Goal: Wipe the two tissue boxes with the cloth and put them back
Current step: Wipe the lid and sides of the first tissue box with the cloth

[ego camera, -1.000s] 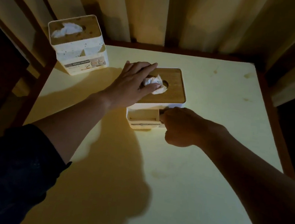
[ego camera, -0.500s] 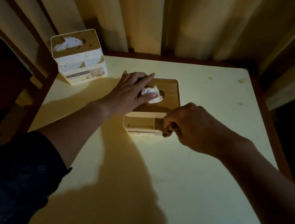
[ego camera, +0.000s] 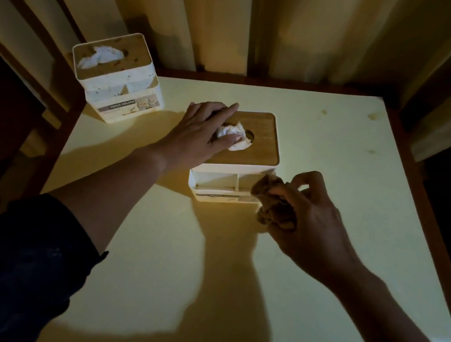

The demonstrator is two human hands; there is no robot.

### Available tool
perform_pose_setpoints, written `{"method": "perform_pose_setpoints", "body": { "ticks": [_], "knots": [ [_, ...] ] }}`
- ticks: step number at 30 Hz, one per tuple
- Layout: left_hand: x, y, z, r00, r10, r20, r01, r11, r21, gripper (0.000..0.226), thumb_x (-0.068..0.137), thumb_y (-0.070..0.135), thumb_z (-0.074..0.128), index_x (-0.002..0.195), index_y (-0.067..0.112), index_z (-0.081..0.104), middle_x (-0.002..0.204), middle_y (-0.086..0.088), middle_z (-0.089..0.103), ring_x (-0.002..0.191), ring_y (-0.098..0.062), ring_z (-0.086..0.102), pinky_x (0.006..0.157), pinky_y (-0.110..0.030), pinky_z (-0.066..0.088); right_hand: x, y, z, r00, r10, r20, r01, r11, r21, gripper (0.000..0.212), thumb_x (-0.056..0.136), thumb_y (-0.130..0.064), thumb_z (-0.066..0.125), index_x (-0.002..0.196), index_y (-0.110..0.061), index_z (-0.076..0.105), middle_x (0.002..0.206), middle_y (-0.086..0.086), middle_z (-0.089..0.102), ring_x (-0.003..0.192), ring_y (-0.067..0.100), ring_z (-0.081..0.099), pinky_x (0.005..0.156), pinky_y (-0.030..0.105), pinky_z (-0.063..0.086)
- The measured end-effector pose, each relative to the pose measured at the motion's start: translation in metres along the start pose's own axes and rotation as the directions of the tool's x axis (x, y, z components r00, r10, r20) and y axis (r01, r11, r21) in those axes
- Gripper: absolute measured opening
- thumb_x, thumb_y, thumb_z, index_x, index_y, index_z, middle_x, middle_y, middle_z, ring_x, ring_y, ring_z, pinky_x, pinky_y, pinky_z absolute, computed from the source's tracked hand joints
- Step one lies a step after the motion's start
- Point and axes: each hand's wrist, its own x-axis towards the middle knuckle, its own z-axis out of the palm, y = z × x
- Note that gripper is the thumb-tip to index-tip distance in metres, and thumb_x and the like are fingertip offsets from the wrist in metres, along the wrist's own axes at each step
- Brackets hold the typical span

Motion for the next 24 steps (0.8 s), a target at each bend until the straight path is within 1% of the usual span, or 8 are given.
{"method": "perform_pose_setpoints", "body": {
  "ticks": [2,4,7,10,13,16,21,24],
  "knots": [
    [0.000,-0.001,0.002,1.000,0.000,0.011,0.000,1.000,0.006,0.071,0.102,0.057,0.041,0.164,0.026,0.022,0.154,0.000,0.033,0.141,-0.022,0.028,0.119,-0.034,0.024,-0.006,-0.003,0.010,0.998,0.002,-0.056,-0.001,1.000,0.018,0.042,0.079,-0.010,0.090,0.116,-0.016,0.071,0.126,0.006,0.060,0.085,0.017,0.065,0.068,0.018,0.050],
    [0.000,-0.001,0.002,1.000,-0.005,0.016,0.005,1.000,0.010,0.075,0.100,0.061,0.038,0.164,0.027,0.023,0.154,0.000,0.033,0.141,-0.022,0.028,0.116,-0.031,0.024,-0.015,-0.007,0.017,0.982,0.113,-0.148,-0.078,0.972,0.222,0.023,0.089,-0.003,0.079,0.103,-0.018,0.069,0.107,-0.003,0.072,0.075,0.020,0.073,0.059,0.027,0.057],
    [0.000,0.000,0.002,1.000,-0.006,0.009,0.006,1.000,0.018,0.079,0.095,0.064,0.034,0.164,0.026,0.025,0.154,-0.001,0.034,0.141,-0.023,0.029,0.113,-0.027,0.023,-0.021,-0.015,0.014,0.822,0.550,-0.150,-0.331,0.674,0.660,0.026,0.102,-0.007,0.064,0.113,-0.030,0.066,0.093,-0.008,0.078,0.073,0.013,0.075,0.059,0.041,0.063],
    [-0.001,0.002,0.003,1.000,-0.012,0.000,0.012,1.000,0.011,0.079,0.094,0.065,0.033,0.163,0.027,0.025,0.155,0.000,0.034,0.142,-0.021,0.028,0.112,-0.025,0.022,-0.003,-0.014,0.014,0.692,0.716,-0.094,-0.250,0.359,0.899,0.037,0.110,-0.010,0.055,0.143,-0.024,0.064,0.116,0.001,0.077,0.097,0.007,0.073,0.076,0.031,0.060],
    [-0.001,0.002,0.003,1.000,-0.014,-0.009,0.014,1.000,0.024,0.075,0.098,0.064,0.034,0.163,0.027,0.026,0.154,0.000,0.034,0.141,-0.020,0.028,0.112,-0.025,0.022,0.023,-0.017,0.029,0.781,0.620,-0.077,-0.246,0.418,0.874,0.035,0.114,-0.025,0.048,0.144,-0.026,0.066,0.134,0.001,0.073,0.122,0.028,0.069,0.096,0.054,0.061],
    [-0.001,0.001,0.005,0.999,0.006,-0.032,-0.003,0.998,0.067,0.076,0.101,0.069,0.032,0.163,0.025,0.028,0.151,-0.002,0.037,0.137,-0.022,0.032,0.111,-0.026,0.022,0.040,-0.025,0.042,0.812,0.579,0.071,-0.373,0.421,0.827,0.041,0.110,-0.048,0.040,0.144,-0.043,0.061,0.141,-0.009,0.069,0.131,0.018,0.065,0.111,0.056,0.054],
    [-0.002,0.002,0.008,0.996,0.040,-0.083,-0.030,0.993,0.111,0.072,0.101,0.061,0.031,0.161,0.021,0.032,0.147,-0.005,0.041,0.133,-0.021,0.034,0.116,-0.035,0.027,0.026,-0.016,0.039,0.770,0.635,0.059,-0.432,0.451,0.781,0.021,0.108,-0.037,0.062,0.115,-0.026,0.079,0.096,-0.005,0.080,0.085,0.006,0.071,0.075,0.035,0.056],
    [-0.004,0.004,0.008,0.993,0.052,-0.105,-0.042,0.994,0.099,0.068,0.103,0.055,0.036,0.160,0.019,0.035,0.146,-0.006,0.043,0.132,-0.015,0.030,0.119,-0.052,0.029,0.018,-0.020,0.029,0.718,0.695,0.041,-0.523,0.500,0.690,0.014,0.097,-0.035,0.077,0.086,-0.028,0.082,0.075,-0.002,0.079,0.071,0.016,0.073,0.067,0.038,0.058]
  ]
}}
